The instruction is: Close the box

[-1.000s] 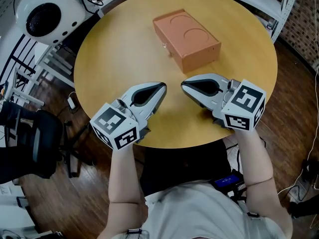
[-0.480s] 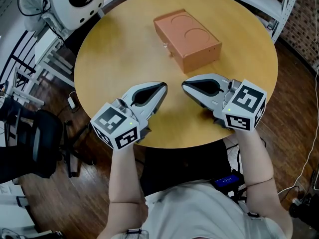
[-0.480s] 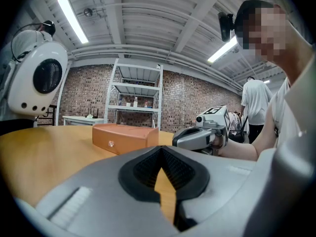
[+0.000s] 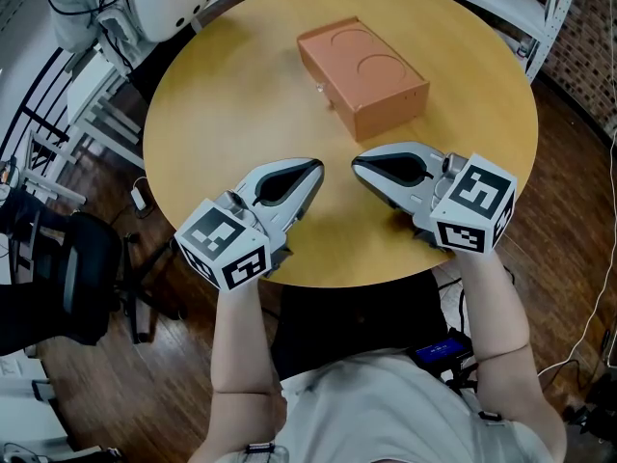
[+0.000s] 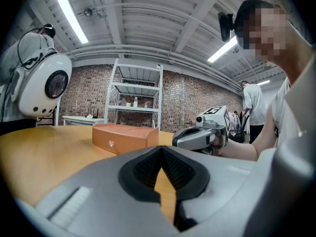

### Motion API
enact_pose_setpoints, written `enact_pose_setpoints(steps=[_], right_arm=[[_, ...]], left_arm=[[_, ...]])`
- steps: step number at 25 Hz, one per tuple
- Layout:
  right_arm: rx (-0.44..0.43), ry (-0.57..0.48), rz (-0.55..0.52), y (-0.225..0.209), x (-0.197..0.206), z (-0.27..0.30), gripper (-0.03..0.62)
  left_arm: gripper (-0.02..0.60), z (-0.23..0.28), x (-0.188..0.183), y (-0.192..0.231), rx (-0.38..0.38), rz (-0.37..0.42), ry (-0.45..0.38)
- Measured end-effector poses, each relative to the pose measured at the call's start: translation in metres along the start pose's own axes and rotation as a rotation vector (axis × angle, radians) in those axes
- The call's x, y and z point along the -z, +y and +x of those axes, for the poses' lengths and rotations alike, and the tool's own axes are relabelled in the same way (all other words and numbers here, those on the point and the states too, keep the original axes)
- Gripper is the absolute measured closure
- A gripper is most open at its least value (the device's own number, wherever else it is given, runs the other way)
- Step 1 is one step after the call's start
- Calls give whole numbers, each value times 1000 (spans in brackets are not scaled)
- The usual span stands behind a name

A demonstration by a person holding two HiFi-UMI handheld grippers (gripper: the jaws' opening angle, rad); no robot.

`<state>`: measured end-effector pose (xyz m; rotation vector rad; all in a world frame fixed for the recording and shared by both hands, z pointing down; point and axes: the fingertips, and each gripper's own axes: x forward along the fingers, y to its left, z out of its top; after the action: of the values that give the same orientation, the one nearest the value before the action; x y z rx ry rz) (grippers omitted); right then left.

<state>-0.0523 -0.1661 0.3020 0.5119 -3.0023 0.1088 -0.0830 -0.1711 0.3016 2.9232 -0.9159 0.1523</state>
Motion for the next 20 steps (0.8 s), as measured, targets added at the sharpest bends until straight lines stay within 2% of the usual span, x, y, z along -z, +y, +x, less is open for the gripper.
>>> enact_pose_setpoints(steps=[20], right_arm=[[1,1,-1,0,-1,0,592]], left_arm=[[581,0,-1,0,0,1,0]])
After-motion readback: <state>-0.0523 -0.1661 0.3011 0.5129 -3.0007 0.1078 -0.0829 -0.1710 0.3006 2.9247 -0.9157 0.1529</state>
